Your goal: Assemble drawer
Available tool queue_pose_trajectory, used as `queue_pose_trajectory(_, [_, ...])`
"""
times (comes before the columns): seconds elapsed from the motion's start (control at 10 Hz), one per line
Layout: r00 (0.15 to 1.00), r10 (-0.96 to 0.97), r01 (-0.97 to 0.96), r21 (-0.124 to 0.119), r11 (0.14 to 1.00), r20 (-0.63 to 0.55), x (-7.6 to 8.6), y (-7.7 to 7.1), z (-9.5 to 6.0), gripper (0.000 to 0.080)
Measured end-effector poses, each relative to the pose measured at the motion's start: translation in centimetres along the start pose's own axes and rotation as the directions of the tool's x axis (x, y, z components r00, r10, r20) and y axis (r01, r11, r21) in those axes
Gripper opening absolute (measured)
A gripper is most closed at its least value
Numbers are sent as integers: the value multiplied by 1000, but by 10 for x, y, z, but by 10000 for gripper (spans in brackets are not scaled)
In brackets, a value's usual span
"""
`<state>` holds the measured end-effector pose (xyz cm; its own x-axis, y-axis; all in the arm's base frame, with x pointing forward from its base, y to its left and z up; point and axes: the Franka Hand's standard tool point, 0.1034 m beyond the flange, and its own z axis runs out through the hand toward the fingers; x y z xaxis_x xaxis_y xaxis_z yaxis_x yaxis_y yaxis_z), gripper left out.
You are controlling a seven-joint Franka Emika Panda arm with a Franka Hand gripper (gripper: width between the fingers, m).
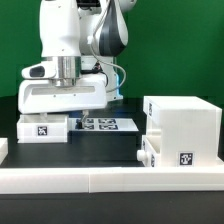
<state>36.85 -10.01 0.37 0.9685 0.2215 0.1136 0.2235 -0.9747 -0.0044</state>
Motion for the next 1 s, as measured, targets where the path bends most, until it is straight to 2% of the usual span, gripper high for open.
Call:
queue_pose_trajectory(0.1, [1000, -2, 2, 0, 1000, 0, 1, -1, 0, 413])
queue_pose_trajectory(0.2, [1000, -4, 4, 0, 1000, -1, 1, -1, 0, 413])
queue_pose_trajectory(0.3, [1000, -6, 6, 0, 1000, -1, 2, -2, 0, 229])
queue_pose_trajectory(0.4, [1000, -7, 7, 1, 1000, -1, 2, -2, 0, 229])
queue_pose_trajectory(0.5, [1000, -8, 8, 1, 1000, -1, 2, -2, 0, 65])
queue_pose_trajectory(0.7, [1000, -9, 9, 2, 1000, -1, 2, -4, 0, 41])
queue_pose_trajectory(1.0, [999, -32, 33, 5, 999, -6, 12, -20, -1, 41])
